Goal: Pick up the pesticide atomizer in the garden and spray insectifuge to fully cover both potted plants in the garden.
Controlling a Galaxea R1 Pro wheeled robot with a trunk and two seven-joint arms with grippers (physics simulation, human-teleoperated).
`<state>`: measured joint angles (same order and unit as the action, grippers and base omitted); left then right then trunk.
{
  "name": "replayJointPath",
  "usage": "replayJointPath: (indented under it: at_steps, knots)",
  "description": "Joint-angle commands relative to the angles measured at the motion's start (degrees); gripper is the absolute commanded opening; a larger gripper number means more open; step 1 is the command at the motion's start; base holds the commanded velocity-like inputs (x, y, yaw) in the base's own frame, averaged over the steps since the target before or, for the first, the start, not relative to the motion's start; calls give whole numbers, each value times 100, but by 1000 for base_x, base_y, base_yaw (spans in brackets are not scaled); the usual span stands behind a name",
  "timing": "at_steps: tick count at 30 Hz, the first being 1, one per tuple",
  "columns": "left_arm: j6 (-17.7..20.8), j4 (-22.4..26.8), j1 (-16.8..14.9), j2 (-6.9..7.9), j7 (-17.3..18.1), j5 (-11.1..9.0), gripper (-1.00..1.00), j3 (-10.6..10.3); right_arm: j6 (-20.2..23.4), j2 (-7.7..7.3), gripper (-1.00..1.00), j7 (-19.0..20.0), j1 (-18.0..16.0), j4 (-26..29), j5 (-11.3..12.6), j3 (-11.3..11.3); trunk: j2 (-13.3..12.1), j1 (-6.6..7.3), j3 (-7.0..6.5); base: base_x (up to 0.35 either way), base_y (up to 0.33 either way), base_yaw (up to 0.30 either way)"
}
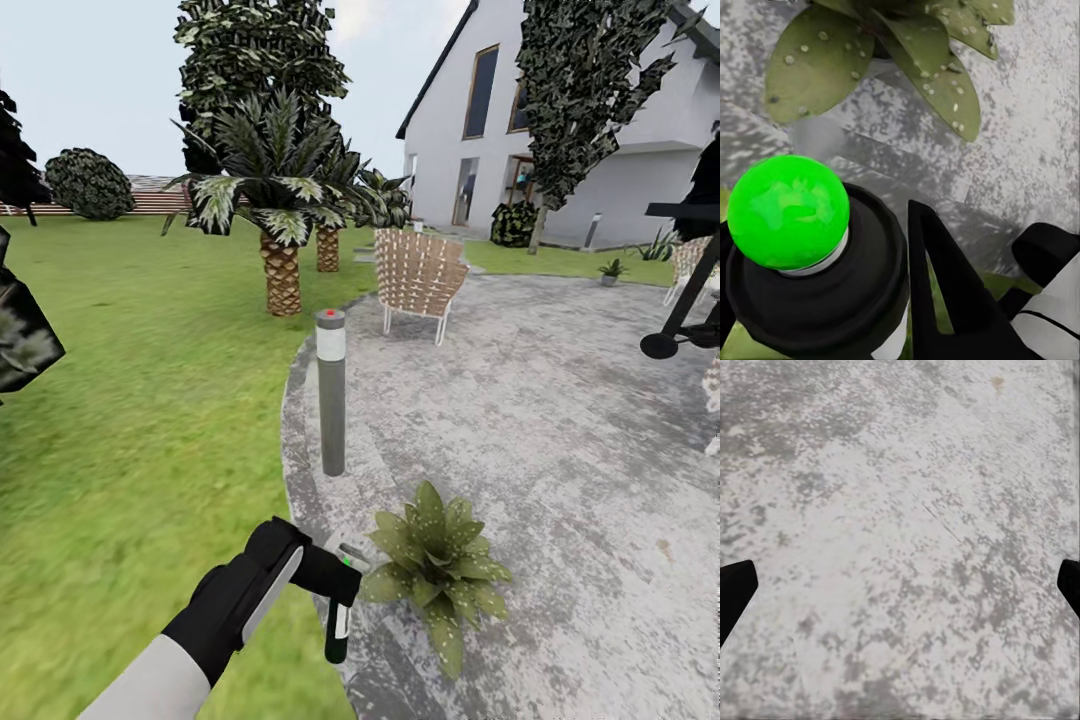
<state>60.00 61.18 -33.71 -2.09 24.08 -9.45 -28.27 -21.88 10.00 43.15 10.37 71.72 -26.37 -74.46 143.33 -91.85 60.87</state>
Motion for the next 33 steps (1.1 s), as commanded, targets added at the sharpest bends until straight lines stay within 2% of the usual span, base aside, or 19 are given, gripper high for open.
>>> replayJointPath:
  at_steps: [1, 10, 15, 19, 21, 22, 23, 25, 30, 33]
  knots:
    - [0, 0, -8, -1, 0, 0, -100, -2, 0, 0, 100, 0, 0, 0, 0, -1, 0, 0, 0, 92, 340, -291]
    - [0, -2, -145, -12, 1, 7, -100, -8, -7, 0, 100, 0, 0, -9, -3, 2, 0, 0, 0, 130, 329, -291]
    - [0, 116, -153, -33, 2, 13, -100, -27, -4, 0, 100, 0, 0, -9, -9, 2, 0, 0, 0, 56, 69, -292]
    - [0, 287, -153, -160, -34, 4, -100, -4, -9, 0, 100, 0, 0, -9, 0, 2, 0, 0, 0, 1, 1, -69]
    - [0, 306, -163, -302, -323, -2, -100, 2, -9, 0, 100, 0, 0, -9, 0, 2, 0, 0, 0, 0, 0, -2]
    - [0, 271, -186, -414, -695, -20, -100, 8, -9, 0, 100, 0, 0, -9, 0, 2, 0, 0, 0, 0, 0, 0]
    - [0, 222, -193, -485, -857, -31, -100, 10, -9, 0, 100, 0, 0, -9, 0, 2, 0, 0, 0, 0, 0, 0]
    - [0, 88, -197, -531, -959, -38, -100, 11, -9, 0, 100, 0, 0, -7, 0, 2, 0, 0, 0, 0, 0, 0]
    - [0, -521, -223, -587, -983, -36, -100, 6, -9, 0, 100, 0, 0, 0, 0, 2, 0, 0, 0, 0, 0, 0]
    - [0, -701, -268, -598, -984, -45, -100, 5, -9, 0, 100, 0, 0, 0, 0, 2, 0, 0, 0, 0, 0, 0]
